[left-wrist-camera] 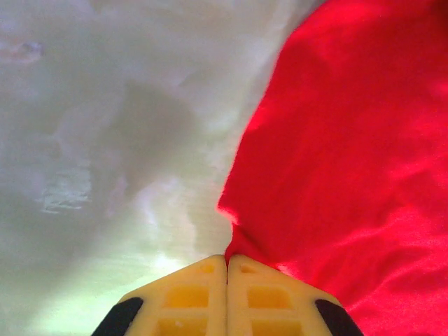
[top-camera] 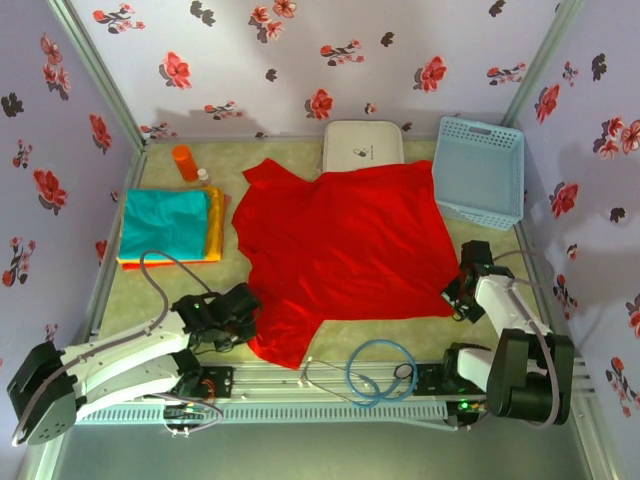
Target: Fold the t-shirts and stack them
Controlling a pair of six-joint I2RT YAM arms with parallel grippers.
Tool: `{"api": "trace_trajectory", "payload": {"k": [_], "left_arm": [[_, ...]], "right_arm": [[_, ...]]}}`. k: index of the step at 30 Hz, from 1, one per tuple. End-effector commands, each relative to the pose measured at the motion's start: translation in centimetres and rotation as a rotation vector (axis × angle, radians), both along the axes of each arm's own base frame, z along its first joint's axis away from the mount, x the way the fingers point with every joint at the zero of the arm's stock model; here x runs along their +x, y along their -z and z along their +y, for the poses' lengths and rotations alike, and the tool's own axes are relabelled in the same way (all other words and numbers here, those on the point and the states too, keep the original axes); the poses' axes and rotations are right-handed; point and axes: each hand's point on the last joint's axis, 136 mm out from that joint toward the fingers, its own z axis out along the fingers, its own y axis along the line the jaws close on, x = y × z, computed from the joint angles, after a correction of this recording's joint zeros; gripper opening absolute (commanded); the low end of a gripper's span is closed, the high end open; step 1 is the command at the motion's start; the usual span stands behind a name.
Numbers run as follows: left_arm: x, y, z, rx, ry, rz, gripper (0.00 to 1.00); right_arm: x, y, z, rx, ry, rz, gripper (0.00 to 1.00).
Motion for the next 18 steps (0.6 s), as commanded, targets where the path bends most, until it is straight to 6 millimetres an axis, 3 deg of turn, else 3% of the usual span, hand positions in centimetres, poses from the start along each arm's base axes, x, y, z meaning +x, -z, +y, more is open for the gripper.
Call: {"api": "trace_trajectory", "payload": {"k": [1, 12, 14, 18], "left_arm": [[1.0, -1.1, 0.0, 0.023, 0.022, -0.047, 0.00], [0.8, -2.2, 0.4, 0.040, 0.047, -0.045, 0.00], [0.7, -3.2, 0.5, 0.040, 0.058, -0.053, 0.00], [1.9, -7.6, 1.4, 0.054, 0.053, -0.140, 0.00]], "right_arm": [[3.6, -0.3, 2.2, 0.117, -0.055, -0.164, 0.00], [4.4, -1.6, 2.8, 0.142, -0.098, -0.203, 0.00], [4.7, -2.4, 3.0, 0.151, -0.111, -0.219, 0.00], [5.7, -5.9, 3.0, 0.145, -0.128, -0.274, 0.00]]}}
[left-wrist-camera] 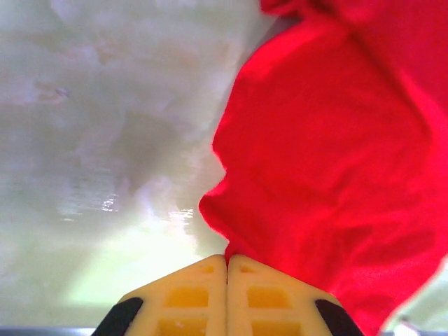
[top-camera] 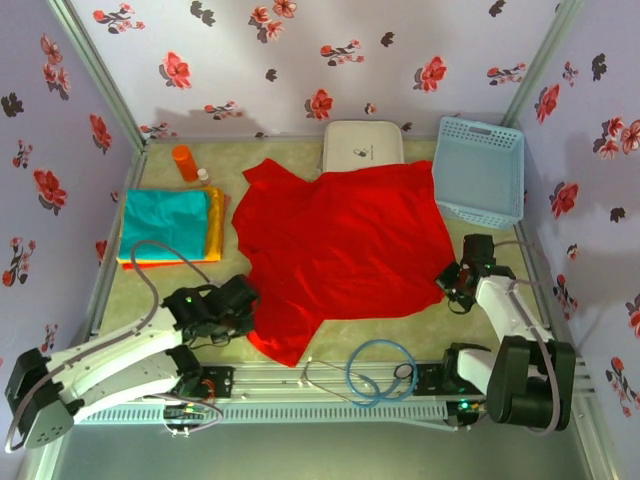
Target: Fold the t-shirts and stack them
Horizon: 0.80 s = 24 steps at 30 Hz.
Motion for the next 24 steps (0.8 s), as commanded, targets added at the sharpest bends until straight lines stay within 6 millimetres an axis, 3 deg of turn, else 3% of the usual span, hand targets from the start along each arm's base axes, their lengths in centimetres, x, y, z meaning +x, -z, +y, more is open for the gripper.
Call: {"api": "trace_trajectory", "payload": {"k": [1, 10, 16, 19, 24], "left_arm": [[1.3, -4.6, 1.8, 0.057, 0.010, -0.099, 0.00], [6.9, -20.5, 2.8, 0.039, 0.040, -0.336, 0.00], [9.6, -32.5, 4.7, 0.058, 0.028, -0.553, 0.00], [9.8, -37.5, 5.8, 0.092, 0.025, -0.663, 0.00], [8.7, -43.9, 6.8, 0.084, 0.072, -0.870, 0.00]], "right_arm": [[1.7, -4.6, 0.4, 0.008, -0.039, -0.101, 0.00], [6.0, -18.4, 1.2, 0.052, -0.048, -0.353, 0.00], [8.6, -28.6, 2.4, 0.108, -0.105, -0.552, 0.00], [8.6, -33.9, 3.6, 0.128, -0.159, -0.688, 0.00], [5.5, -40.7, 5.2, 0.083, -0.264, -0.915, 0.00]]}}
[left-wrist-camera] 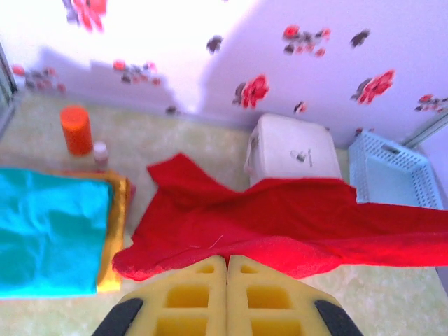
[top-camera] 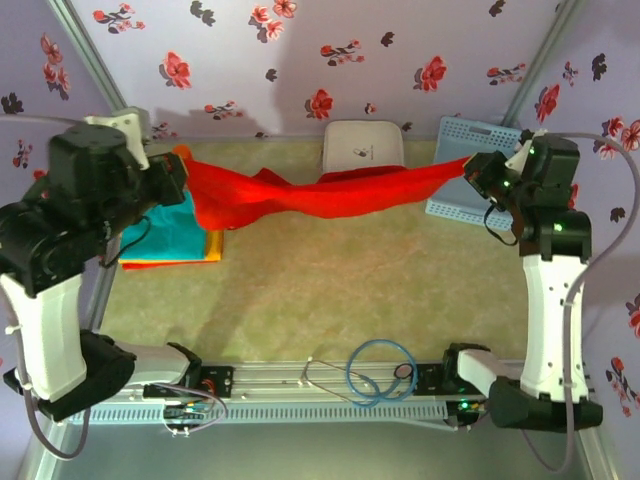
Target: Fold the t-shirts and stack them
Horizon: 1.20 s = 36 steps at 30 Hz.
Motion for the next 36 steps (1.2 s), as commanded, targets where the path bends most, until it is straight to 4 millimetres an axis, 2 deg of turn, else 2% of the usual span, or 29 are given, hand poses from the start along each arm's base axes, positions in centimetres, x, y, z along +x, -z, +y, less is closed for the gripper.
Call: {"api": "trace_trajectory", "payload": {"k": [1, 6, 10, 16, 19, 22, 24, 28, 33, 36], "left_arm": [[-1.7, -1.9, 2.1, 0.130, 0.021, -0.093, 0.00], [-4.4, -6.4, 2.4, 0.093, 0.110, -0.305, 0.00], [-7.2, -9.5, 3.7, 0.076, 0.135, -0.466, 0.00], [-10.7, -12.3, 5.6, 0.019, 0.132, -0.608, 0.00], [-11.8, -13.2, 6.3, -0.026, 0.122, -0.643, 0.00], [-12.2, -14.1, 6.6, -0.058, 0.113, -0.675, 0.00], [-11.8, -14.5, 6.8, -0.051, 0.090, -0.689, 0.00], [-9.4, -14.7, 6.6, -0.004, 0.026, -0.673, 0.00], [-3.5, -12.4, 5.5, 0.148, -0.088, -0.557, 0.00], [-1.2, -12.0, 4.2, 0.186, -0.090, -0.545, 0.00]], "right_arm": [[-3.1, -5.0, 1.3, -0.028, -0.070, -0.191, 0.00], [-6.5, -8.9, 1.8, -0.074, -0.092, -0.388, 0.00], [-8.9, -11.1, 1.6, -0.107, -0.075, -0.503, 0.00], [-13.1, -13.7, 1.5, -0.124, -0.047, -0.640, 0.00], [-15.1, -14.8, 0.9, -0.119, -0.001, -0.701, 0.00], [-16.3, -15.5, 0.4, -0.109, 0.035, -0.721, 0.00], [-16.0, -15.3, 0.0, -0.099, 0.058, -0.696, 0.00], [-14.0, -13.9, -0.3, -0.070, 0.072, -0.611, 0.00], [-9.6, -9.5, -0.8, -0.039, 0.089, -0.438, 0.00], [-6.9, -6.9, -0.7, -0.020, 0.076, -0.366, 0.00]]}}
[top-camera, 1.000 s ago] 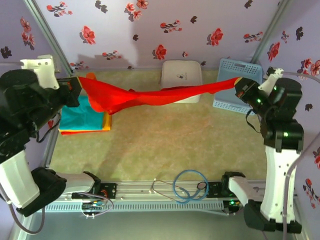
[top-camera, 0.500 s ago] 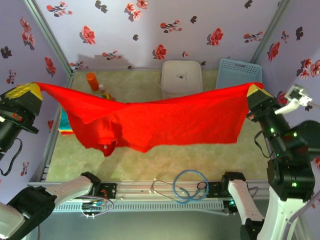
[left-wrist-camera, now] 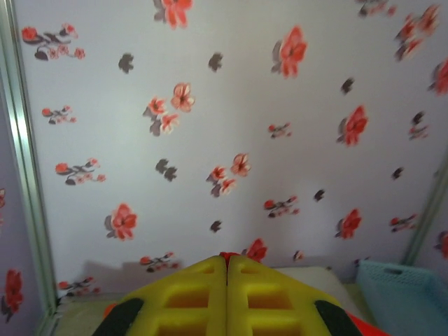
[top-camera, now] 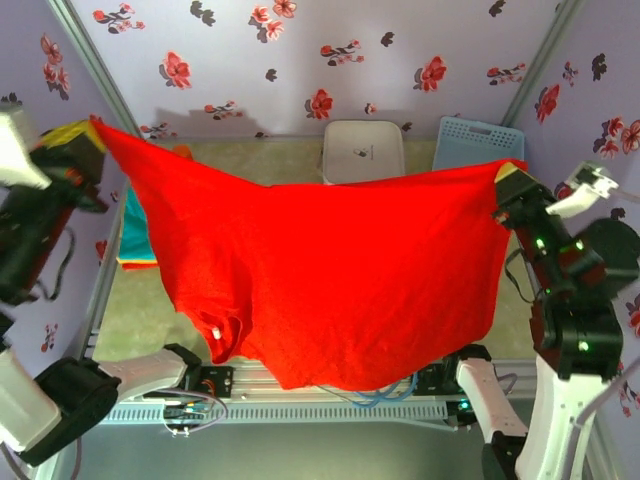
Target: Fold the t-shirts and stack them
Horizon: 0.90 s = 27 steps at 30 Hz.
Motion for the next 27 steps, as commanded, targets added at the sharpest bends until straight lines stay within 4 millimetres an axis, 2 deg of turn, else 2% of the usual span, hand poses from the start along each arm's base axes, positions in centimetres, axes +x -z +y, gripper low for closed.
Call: {"api": "trace_trajectory", "payload": {"k": [1, 5, 11, 14, 18, 20, 27], "left_arm": [[3.6, -0.4, -0.5, 0.064, -0.103, -0.017, 0.00], [6.5, -0.3, -2.5, 0.131, -0.104, -0.010, 0.00], [8.1, -4.8, -5.8, 0.058, 0.009, -0.176, 0.00], [7.8, -7.0, -7.0, 0.042, 0.071, -0.254, 0.00], [5.7, -9.5, -7.1, 0.008, 0.136, -0.339, 0.00], [4.3, -10.2, -6.7, -0.001, 0.158, -0.369, 0.00], [-1.7, -10.6, -5.2, -0.022, 0.270, -0.426, 0.00]], "right_arm": [[3.3, 2.7, -0.4, 0.041, 0.011, 0.091, 0.00], [5.9, 2.3, -0.2, 0.059, -0.008, 0.068, 0.00], [8.2, -1.6, -1.4, 0.121, 0.051, -0.080, 0.00], [8.1, -4.2, -1.2, 0.126, 0.042, -0.148, 0.00], [6.2, -7.3, -1.3, 0.113, 0.052, -0.221, 0.00], [4.9, -8.2, -1.3, 0.095, 0.055, -0.237, 0.00], [-0.5, -8.9, -0.9, 0.075, 0.046, -0.286, 0.00]]}}
